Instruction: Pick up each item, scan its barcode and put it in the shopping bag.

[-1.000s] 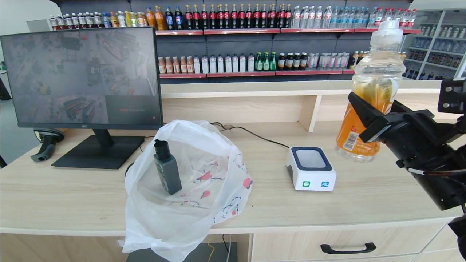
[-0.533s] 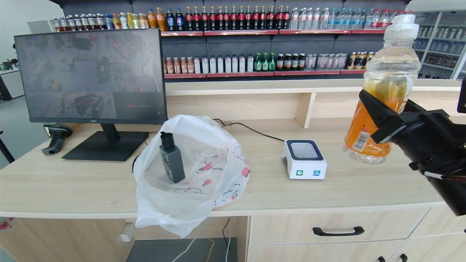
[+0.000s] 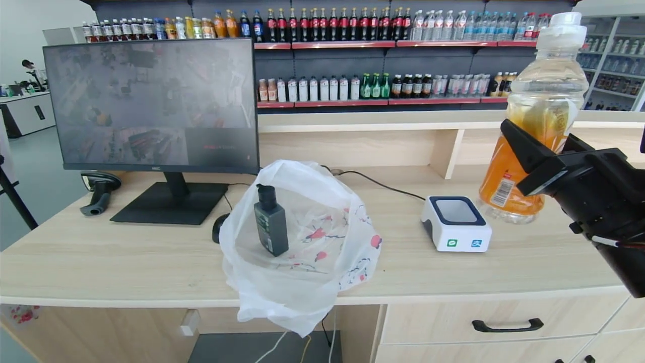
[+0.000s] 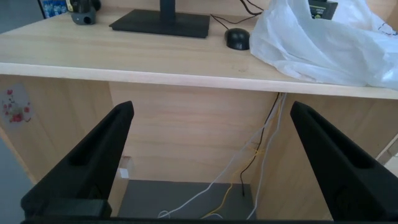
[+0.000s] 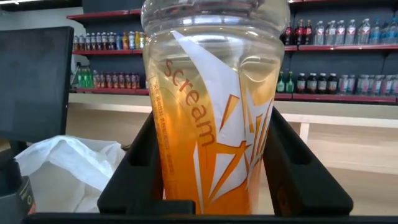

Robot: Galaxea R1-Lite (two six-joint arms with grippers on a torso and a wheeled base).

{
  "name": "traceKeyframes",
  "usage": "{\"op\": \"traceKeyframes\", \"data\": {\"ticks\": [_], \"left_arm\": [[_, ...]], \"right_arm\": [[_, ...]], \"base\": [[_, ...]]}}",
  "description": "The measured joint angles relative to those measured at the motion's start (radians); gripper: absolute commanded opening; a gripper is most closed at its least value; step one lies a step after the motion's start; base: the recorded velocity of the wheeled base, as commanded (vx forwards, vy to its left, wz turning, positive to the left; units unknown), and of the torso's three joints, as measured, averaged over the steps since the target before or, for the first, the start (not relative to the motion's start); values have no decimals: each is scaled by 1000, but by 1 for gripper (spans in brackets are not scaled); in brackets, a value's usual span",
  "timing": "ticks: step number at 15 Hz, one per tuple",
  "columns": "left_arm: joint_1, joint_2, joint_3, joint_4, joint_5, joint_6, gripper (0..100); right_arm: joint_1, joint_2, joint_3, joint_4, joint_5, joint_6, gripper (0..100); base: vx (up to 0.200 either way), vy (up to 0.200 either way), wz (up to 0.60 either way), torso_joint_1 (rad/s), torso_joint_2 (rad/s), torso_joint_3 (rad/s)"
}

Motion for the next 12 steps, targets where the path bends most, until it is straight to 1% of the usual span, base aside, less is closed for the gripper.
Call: {"op": "traceKeyframes", "data": {"ticks": [8, 12], "left_arm": [[0, 0, 0, 0, 0, 2, 100], [0, 0, 0, 1, 0, 2, 100]], "right_arm": [[4, 13, 12, 5, 1, 0, 0], [7, 23, 8, 3, 0, 0, 0]], "base": [[0, 0, 0, 0, 0, 0], [0, 0, 600, 2, -1, 1]]}}
